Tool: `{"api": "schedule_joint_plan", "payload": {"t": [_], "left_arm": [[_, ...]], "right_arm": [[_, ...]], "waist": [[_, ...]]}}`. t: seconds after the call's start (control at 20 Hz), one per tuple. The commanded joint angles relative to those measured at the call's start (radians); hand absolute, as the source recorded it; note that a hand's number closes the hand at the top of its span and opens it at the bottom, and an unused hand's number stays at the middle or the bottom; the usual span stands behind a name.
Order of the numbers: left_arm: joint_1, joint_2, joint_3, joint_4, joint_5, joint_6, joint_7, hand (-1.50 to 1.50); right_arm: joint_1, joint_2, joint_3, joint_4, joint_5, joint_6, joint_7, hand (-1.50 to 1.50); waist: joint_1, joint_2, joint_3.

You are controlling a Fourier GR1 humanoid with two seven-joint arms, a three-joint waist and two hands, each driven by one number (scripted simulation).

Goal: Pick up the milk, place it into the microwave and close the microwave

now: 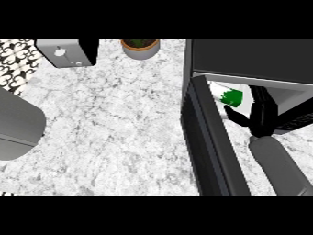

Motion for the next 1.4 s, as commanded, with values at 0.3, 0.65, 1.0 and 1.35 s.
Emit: {"api": "schedule_joint_plan", "payload": {"t": [0.3, 0.65, 1.0, 1.35], "left_arm": [[-0.043, 0.02, -0.053, 0.04, -0.04, -0.036, 0.008, -1.5], [-0.054, 0.017, -0.094, 0.044, -0.051, -0.07, -0.002, -1.5], [-0.083, 0.016, -0.154, 0.046, -0.058, -0.096, 0.011, -1.5], [-0.096, -0.033, -0.236, 0.046, -0.137, -0.093, 0.015, -1.5]], "right_arm": [[-0.219, -0.038, 0.082, 0.06, 0.017, 0.243, 0.002, -1.5], [-0.372, -0.005, 0.038, 0.185, -0.076, 0.523, -0.06, -1.5], [-0.439, -0.005, -0.083, 0.28, -0.211, 0.748, -0.188, -1.5], [-0.406, -0.007, -0.16, 0.398, -0.284, 0.939, -0.333, -1.5]], "waist": [[0.06, 0.028, 0.004], [0.036, 0.027, 0.007], [-0.014, 0.019, 0.007], [-0.054, 0.006, 0.005]]}}
